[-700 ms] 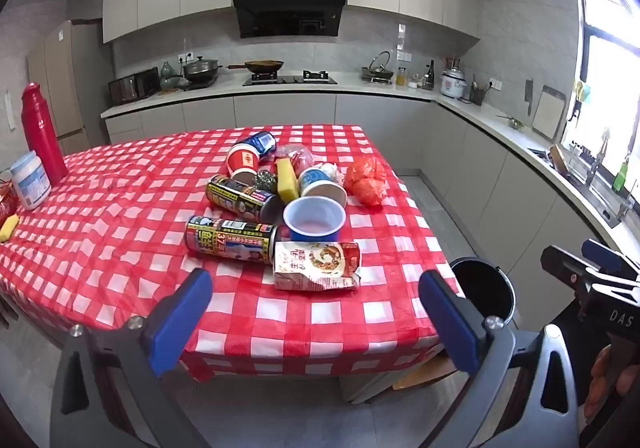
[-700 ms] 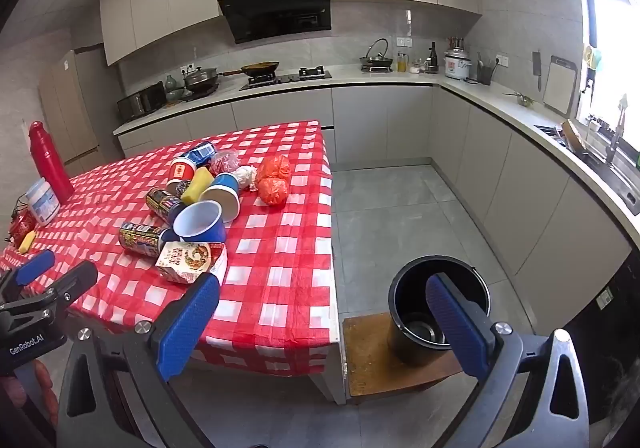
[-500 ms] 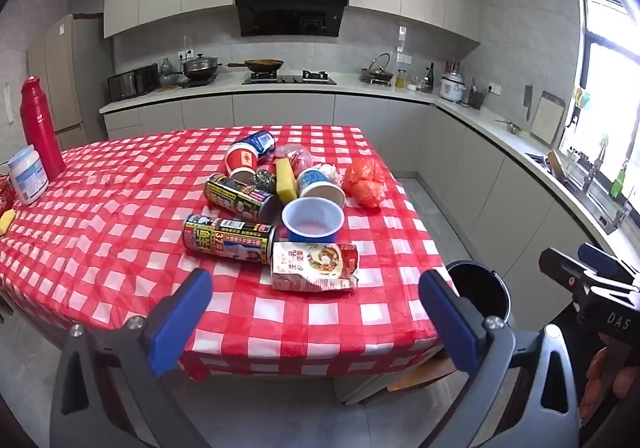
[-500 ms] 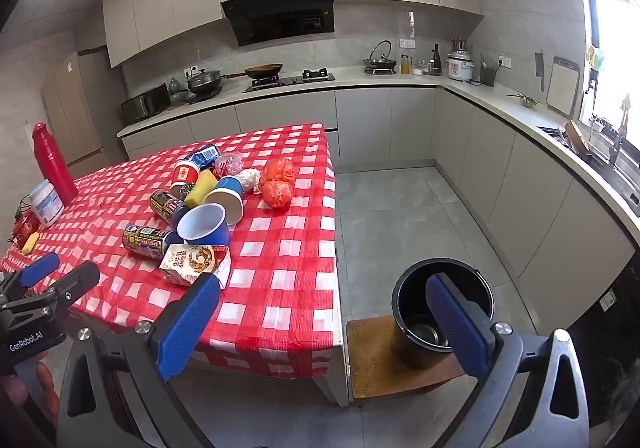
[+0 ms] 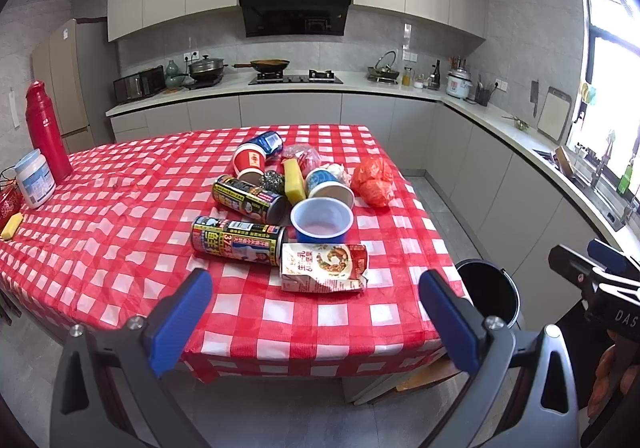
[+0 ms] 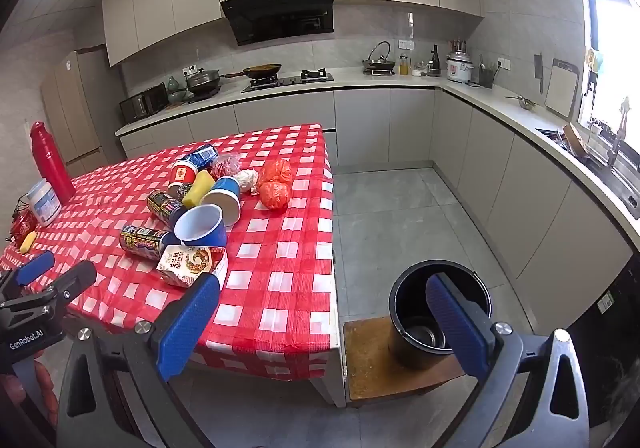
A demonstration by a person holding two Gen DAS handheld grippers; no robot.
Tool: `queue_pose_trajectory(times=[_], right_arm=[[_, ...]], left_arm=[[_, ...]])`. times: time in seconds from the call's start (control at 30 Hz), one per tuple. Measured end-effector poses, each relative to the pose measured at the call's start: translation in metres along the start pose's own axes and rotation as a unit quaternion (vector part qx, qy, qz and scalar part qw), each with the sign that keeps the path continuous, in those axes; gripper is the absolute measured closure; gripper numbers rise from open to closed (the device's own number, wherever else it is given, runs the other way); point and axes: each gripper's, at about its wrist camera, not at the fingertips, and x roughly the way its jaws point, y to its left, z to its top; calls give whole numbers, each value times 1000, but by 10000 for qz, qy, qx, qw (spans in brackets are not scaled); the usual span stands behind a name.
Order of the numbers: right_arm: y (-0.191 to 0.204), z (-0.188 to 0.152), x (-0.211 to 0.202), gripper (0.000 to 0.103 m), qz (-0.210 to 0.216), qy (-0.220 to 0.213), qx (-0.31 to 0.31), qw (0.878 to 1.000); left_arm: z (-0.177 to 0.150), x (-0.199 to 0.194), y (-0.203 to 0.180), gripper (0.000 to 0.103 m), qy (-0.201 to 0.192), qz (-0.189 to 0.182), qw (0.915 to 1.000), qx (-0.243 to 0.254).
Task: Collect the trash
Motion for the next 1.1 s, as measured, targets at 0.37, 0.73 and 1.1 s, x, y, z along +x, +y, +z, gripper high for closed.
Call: queue_pose_trajectory(times=[0.37, 0.73, 1.1], right_arm=[[-1, 0, 1, 0, -25, -13, 10, 10000], [-2, 0, 1, 0, -17, -11, 9, 10000], [-2, 1, -1, 0, -20, -21, 7, 10000]], left_arm=[[-1, -1, -1, 0, -24, -12, 10000, 58], [0, 0, 2, 0, -23, 1, 10000, 21], [-2, -1, 3, 0, -32, -18, 10000, 14]])
